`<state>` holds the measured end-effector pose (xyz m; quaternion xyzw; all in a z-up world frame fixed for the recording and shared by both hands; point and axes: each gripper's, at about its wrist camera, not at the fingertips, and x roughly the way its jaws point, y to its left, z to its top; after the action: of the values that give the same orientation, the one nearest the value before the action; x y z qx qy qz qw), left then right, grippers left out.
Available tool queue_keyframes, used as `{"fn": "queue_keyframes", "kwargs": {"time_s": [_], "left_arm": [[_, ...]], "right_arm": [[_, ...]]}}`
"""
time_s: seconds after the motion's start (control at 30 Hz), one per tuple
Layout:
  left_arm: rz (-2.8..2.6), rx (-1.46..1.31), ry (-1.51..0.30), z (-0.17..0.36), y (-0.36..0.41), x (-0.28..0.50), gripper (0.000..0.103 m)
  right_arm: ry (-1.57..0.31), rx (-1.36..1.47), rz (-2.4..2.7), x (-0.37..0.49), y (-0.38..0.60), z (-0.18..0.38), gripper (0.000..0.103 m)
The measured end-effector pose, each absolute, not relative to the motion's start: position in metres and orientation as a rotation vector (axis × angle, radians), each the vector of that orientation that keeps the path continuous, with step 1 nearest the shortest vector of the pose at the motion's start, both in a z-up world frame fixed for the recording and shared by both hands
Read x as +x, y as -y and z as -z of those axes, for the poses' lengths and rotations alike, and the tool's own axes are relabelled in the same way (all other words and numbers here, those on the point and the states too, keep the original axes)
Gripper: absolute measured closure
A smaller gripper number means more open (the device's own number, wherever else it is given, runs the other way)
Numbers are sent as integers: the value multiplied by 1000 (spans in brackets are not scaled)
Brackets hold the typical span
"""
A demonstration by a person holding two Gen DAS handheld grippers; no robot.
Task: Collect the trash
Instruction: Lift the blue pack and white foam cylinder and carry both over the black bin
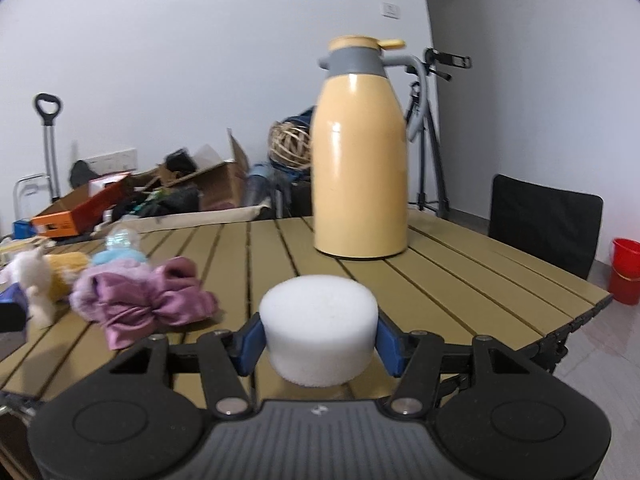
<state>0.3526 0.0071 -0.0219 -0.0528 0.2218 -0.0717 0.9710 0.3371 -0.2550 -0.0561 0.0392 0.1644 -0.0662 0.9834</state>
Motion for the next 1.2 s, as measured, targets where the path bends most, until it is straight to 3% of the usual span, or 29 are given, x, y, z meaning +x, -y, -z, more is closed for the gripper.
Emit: {"fn": "queue_keyframes", "kwargs": {"time_s": [0.43, 1.2], "left_arm": [[85, -76, -421, 25, -11, 308, 16], [-16, -51, -580, 75, -33, 223, 16]], "right_arm": [[-367, 40, 5, 291, 224, 58, 47], [-597, 15, -150, 211, 185, 112, 47]]}}
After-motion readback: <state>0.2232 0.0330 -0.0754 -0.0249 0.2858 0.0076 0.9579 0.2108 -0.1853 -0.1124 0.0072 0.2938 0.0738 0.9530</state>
